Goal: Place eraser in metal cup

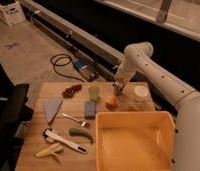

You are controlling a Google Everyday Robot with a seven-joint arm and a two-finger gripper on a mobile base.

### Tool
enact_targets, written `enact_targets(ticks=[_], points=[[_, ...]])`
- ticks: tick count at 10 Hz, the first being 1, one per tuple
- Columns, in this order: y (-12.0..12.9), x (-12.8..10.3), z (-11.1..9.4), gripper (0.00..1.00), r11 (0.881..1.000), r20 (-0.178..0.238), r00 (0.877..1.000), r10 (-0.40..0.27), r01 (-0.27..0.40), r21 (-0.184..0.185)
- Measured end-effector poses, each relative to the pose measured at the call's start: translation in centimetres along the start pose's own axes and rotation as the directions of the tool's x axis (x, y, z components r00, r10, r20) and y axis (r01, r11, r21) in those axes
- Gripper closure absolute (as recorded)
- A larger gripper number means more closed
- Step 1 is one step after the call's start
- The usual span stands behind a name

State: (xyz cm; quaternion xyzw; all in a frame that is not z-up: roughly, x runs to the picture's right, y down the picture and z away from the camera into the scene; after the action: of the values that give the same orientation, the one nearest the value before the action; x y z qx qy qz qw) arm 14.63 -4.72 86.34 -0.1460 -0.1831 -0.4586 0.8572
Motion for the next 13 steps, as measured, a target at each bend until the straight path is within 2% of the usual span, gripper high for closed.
enact_targets(ticks=[2,3,5,8,9,11,13], points=[[-0.6,-0.2,1.4,0.75,0.999,0.007,1.000,-0.024,0.024,-0.034],[-0.8,-0.2,1.8,0.69,0.999,0.009,1.000,-0.027,0.028,-0.043],[-0.8,0.4,2.8,0.48,0.998,0.014,0.999,-0.029,0.030,-0.063],[-0.8,0.9,3.7,0.40,0.997,0.021,1.000,-0.023,0.024,-0.080],[-0.7,1.1,3.7,0.30,0.996,0.019,1.000,-0.019,0.021,-0.083],[-0.2,1.2,3.8,0.20,0.996,0.022,1.000,-0.015,0.017,-0.091],[0.0,1.0,3.7,0.20,0.995,0.022,1.000,-0.017,0.019,-0.098]])
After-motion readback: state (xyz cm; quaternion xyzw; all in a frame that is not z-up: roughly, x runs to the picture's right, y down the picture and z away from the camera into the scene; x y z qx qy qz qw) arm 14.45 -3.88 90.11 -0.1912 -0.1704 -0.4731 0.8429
